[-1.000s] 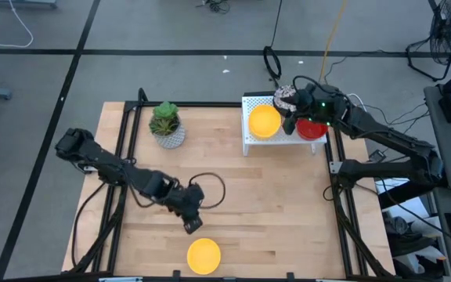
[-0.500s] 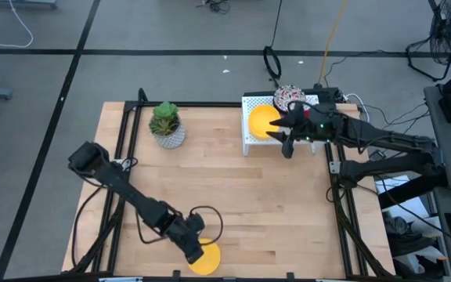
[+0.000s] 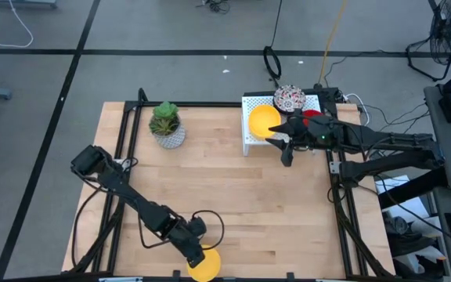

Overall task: Pick & Place Mini bowls
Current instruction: Stack the yellow bowl on top of the yellow bowl on the shelf

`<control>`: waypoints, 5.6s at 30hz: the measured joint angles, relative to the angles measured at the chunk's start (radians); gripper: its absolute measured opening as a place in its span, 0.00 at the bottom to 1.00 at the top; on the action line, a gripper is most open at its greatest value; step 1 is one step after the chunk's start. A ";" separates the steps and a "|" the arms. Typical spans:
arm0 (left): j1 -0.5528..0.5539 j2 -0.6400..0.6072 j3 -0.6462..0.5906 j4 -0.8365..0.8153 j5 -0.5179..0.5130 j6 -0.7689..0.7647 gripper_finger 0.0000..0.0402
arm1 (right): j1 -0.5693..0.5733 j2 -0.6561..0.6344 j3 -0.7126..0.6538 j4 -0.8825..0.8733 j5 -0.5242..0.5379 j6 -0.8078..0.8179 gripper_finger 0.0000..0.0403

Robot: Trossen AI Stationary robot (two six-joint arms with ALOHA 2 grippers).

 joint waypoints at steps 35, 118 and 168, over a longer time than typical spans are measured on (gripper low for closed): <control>0.038 0.053 -0.001 -0.072 0.055 0.079 0.02 | 0.007 0.011 0.000 -0.032 -0.075 -0.026 0.40; 0.698 0.049 0.000 0.156 0.483 0.610 0.18 | 0.382 0.770 -0.164 0.597 -0.284 -0.357 0.00; 0.585 -0.387 0.000 -0.151 0.046 0.670 0.42 | -0.201 0.203 0.004 0.021 -0.038 -0.293 0.00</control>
